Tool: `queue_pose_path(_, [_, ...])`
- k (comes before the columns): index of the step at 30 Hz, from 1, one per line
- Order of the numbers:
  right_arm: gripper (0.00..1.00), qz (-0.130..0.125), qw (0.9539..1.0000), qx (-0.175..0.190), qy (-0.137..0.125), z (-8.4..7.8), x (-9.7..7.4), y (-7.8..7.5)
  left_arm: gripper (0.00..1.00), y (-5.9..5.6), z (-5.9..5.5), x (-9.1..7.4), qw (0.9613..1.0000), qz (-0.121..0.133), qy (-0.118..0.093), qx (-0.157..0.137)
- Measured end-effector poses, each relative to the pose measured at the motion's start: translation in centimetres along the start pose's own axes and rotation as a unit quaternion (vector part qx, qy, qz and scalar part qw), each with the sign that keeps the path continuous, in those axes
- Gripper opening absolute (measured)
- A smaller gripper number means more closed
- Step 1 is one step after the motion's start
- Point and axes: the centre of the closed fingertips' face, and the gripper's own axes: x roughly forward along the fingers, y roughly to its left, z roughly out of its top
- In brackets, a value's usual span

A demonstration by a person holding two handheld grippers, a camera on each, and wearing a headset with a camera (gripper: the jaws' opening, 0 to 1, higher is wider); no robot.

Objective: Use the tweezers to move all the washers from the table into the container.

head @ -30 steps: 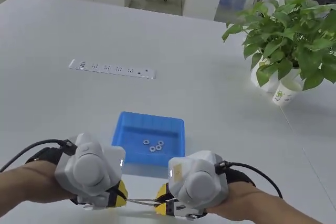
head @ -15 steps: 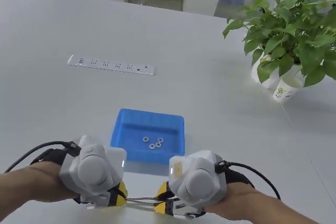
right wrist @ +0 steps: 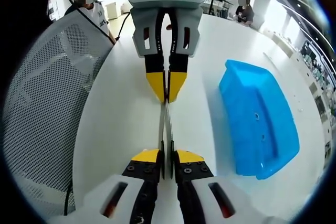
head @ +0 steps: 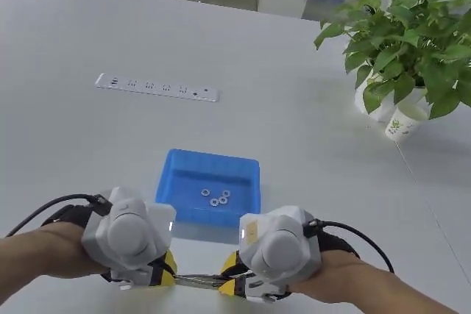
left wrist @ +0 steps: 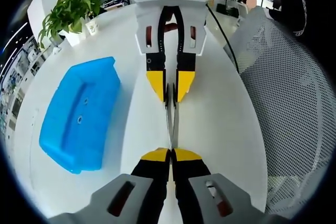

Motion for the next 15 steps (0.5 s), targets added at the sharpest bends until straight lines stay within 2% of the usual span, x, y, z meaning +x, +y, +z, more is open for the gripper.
queue_pose_path(12, [0.18, -0.009, 0.9999, 0.003, -0.007, -0.19, -0.3, -0.33, 0.11, 0.16, -0.12, -0.11, 1.0, 0.003, 0.001, -0.009])
queue_pose_path(15, [0.2, -0.018, 0.9996, 0.009, -0.018, 0.26, -0.93, -0.69, 0.16, -0.09, -0.04, -0.5, 0.9999, 0.002, -0.003, -0.016])
